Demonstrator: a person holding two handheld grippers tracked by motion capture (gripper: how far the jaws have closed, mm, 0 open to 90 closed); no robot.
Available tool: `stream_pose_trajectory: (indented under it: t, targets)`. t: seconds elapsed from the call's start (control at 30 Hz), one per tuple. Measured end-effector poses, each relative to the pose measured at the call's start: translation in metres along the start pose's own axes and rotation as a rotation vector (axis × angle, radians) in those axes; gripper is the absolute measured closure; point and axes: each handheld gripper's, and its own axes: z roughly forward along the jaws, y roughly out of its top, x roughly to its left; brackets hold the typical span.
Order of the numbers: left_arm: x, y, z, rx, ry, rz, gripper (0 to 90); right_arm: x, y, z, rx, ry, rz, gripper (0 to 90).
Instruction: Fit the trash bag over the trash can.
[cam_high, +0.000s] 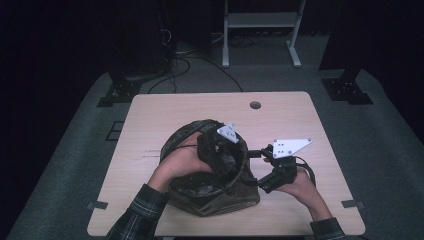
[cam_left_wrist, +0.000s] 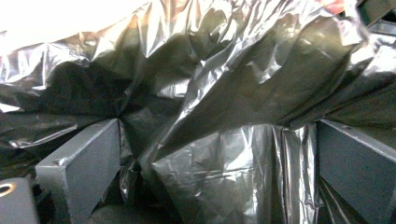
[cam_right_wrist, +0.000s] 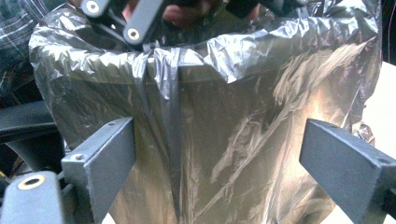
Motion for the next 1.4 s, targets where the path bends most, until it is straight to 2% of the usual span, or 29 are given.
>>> stream_pose_trajectory:
  t: [0.23, 0.43, 0.5, 0.63, 0.83, 0.97, 1.07, 1.2, 1.27, 1.4]
  targets:
    - [0.002, -0.001, 0.010, 0.053, 0.009, -0.005, 0.7, 0.000, -0.001, -0.004, -0.003, -0.007, 0.006, 9.6]
    - [0.003, -0.001, -0.010, 0.018, 0.036, -0.015, 0.7, -0.001, 0.000, -0.003, -0.003, -0.006, 0.002, 9.6]
    - [0.006, -0.002, -0.018, 0.009, 0.048, -0.030, 0.7, -0.001, 0.000, -0.002, 0.000, -0.004, 0.005, 9.6]
    - [0.012, -0.006, -0.023, 0.040, 0.078, -0.062, 0.7, -0.001, 0.000, -0.002, -0.001, -0.003, 0.009, 9.6]
    - [0.022, -0.009, -0.017, 0.089, 0.136, -0.084, 0.7, -0.001, 0.000, -0.001, -0.003, -0.004, 0.009, 9.6]
    - [0.027, -0.012, -0.014, 0.104, 0.148, -0.086, 0.9, -0.001, 0.000, -0.001, -0.006, -0.002, 0.007, 9.6]
    - [0.027, -0.014, -0.014, 0.098, 0.145, -0.087, 0.9, -0.001, 0.000, -0.002, -0.006, -0.003, 0.009, 9.6]
    - [0.019, -0.013, -0.018, 0.083, 0.127, -0.068, 0.9, -0.001, 0.000, -0.004, -0.011, -0.005, 0.007, 9.6]
    - [0.009, -0.012, -0.020, 0.101, 0.101, -0.030, 0.9, -0.001, 0.000, -0.005, -0.009, -0.006, 0.009, 9.6]
    - [0.001, -0.015, -0.017, 0.121, 0.084, -0.014, 0.9, 0.000, 0.000, -0.004, -0.013, -0.006, 0.010, 9.6]
